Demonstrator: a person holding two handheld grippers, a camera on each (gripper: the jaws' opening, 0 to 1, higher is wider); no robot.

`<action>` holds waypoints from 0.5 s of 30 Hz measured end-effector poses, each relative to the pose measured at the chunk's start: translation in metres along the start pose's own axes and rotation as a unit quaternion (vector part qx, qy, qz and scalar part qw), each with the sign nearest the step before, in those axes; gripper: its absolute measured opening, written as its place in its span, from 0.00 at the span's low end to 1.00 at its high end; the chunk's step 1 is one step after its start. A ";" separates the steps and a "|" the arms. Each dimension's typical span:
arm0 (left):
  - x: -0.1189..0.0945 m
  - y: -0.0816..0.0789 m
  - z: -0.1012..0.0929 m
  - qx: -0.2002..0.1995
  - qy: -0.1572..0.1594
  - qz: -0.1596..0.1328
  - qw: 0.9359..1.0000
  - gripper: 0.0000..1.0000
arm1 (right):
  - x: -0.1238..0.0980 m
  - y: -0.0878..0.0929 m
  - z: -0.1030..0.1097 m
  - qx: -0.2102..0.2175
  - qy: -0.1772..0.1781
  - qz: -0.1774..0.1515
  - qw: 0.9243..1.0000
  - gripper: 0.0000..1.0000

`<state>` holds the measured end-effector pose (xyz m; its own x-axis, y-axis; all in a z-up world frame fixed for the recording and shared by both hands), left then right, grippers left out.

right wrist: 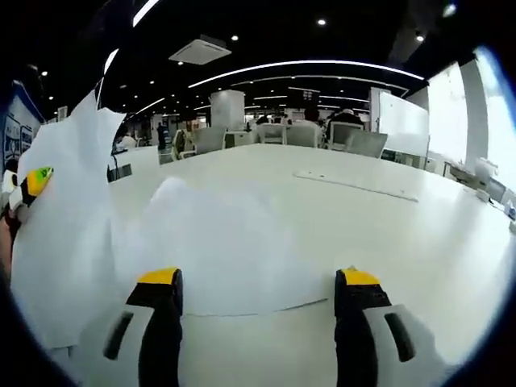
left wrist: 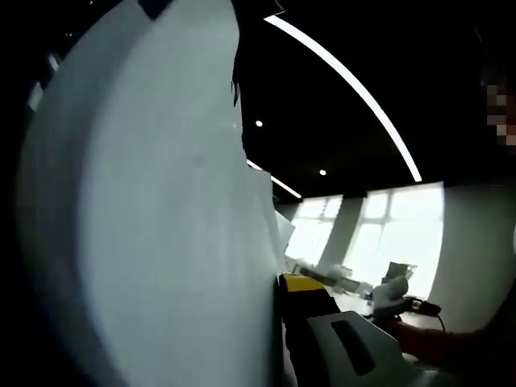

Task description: Organize the stack of printing papers by aligning and flattening the scattered papers on the table

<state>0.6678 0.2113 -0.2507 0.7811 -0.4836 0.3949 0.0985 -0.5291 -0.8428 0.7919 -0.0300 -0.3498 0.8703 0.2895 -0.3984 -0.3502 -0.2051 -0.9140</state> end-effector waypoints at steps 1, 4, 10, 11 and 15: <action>0.000 0.000 0.000 0.000 0.000 0.000 1.000 0.08 | -0.001 0.001 0.000 -0.001 0.000 -0.001 1.000 0.71; 0.000 0.000 0.000 -0.001 0.000 -0.001 1.000 0.08 | -0.003 0.002 0.000 -0.002 0.000 -0.002 1.000 0.69; 0.000 -0.001 0.000 -0.002 0.001 -0.002 1.000 0.08 | -0.002 0.003 0.004 -0.004 -0.006 -0.002 1.000 0.62; 0.000 -0.001 0.000 -0.003 0.001 -0.002 1.000 0.08 | -0.001 0.003 0.004 -0.004 -0.007 -0.003 1.000 0.61; 0.000 0.000 0.000 -0.002 0.001 -0.001 1.000 0.08 | 0.001 0.003 0.008 -0.009 -0.017 -0.005 1.000 0.54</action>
<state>0.6677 0.2119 -0.2506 0.7803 -0.4837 0.3964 0.0972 -0.5324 -0.8409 0.7890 -0.0223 -0.3532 0.8609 0.3237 -0.3925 -0.3357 -0.2182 -0.9163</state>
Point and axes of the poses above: the point that each gripper's makers call its tool centre point, and the gripper's own axes: x roughly forward along the fingers, z roughly to its left, y roughly out of its underside, the point moved 1 cm from there along -x, roughly backward along the fingers, and after that the axes turned 12 degrees about y, right-handed, at the moved point
